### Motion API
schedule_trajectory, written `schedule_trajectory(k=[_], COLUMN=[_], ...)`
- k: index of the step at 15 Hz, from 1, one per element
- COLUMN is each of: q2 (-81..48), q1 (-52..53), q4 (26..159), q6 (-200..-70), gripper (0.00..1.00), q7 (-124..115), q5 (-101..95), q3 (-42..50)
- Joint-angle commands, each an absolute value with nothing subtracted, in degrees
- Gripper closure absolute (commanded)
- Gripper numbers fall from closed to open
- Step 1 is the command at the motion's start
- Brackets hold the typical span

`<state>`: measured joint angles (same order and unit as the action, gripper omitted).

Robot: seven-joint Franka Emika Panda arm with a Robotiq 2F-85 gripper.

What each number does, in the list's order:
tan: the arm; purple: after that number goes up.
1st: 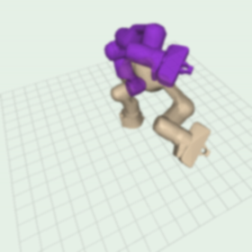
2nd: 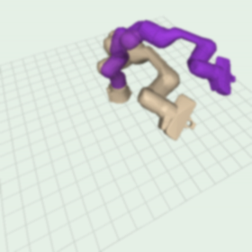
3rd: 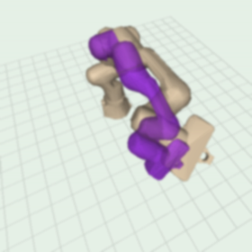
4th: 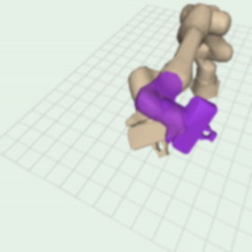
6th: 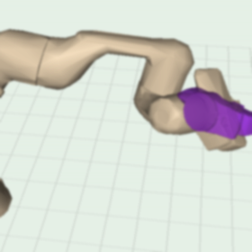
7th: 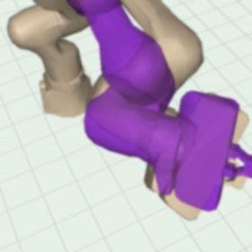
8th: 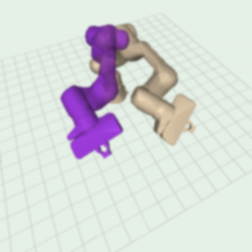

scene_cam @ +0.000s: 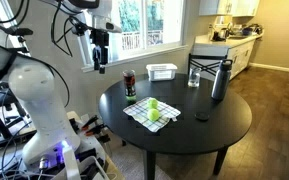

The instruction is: Place the tennis ball on the left in the tennis ball container

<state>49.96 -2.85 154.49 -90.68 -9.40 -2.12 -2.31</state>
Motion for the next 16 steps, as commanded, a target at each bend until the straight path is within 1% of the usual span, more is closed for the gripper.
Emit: schedule_trajectory(k=[1, 13, 16], q2=[49.9, 49.9, 48.7], q1=[-2.9, -2.9, -4.1], q4=[154.4, 154.4, 155.2], q6=[-90.6, -90.6, -92.9], gripper=[0.00, 0.00, 0.00], q7=[-9.4, -9.4, -10.3], q5=[-2.1, -2.1, -3.7], q3=[-2.3, -2.3, -2.2])
